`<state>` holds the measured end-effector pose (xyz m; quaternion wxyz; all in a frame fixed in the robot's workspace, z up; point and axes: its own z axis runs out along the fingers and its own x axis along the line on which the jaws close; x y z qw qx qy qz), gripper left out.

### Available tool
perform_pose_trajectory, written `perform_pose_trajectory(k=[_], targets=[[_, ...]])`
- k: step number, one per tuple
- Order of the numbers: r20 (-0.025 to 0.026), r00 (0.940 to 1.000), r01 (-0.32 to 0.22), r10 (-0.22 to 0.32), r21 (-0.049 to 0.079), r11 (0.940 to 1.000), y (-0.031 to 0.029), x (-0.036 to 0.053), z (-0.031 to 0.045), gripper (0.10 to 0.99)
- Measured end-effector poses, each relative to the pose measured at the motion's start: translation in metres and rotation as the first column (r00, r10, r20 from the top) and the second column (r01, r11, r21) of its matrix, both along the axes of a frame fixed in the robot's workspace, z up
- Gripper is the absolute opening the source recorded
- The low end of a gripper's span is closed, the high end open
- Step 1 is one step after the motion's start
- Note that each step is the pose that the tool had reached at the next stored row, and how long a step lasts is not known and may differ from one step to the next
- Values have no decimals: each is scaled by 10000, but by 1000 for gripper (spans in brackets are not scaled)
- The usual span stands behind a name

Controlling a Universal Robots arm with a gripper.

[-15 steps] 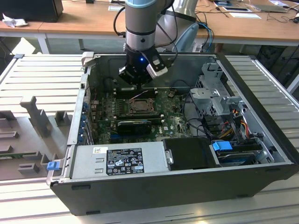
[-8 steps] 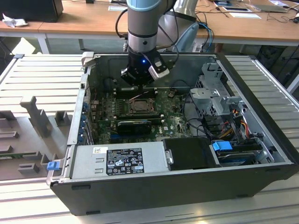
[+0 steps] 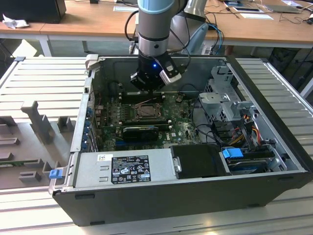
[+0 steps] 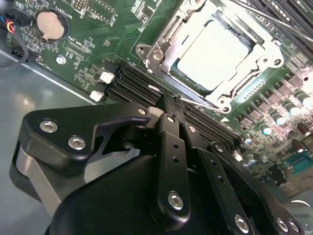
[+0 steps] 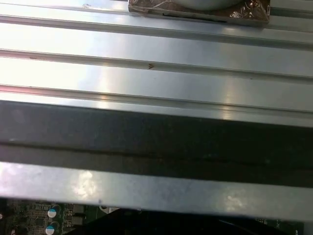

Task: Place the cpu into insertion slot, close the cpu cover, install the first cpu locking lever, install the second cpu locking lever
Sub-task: 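Install the first cpu locking lever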

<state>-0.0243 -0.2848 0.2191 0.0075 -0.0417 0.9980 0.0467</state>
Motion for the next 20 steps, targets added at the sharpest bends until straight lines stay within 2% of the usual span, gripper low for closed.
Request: perform_pose_trajectory(k=[5, 13, 20], targets=[[-1, 10000, -6, 6, 0, 10000, 0, 44, -38, 106], [-1, 10000, 11, -11, 0, 10000, -1, 44, -110, 106], [-1, 10000, 10, -10, -16, 10000, -10, 58, -141, 106]])
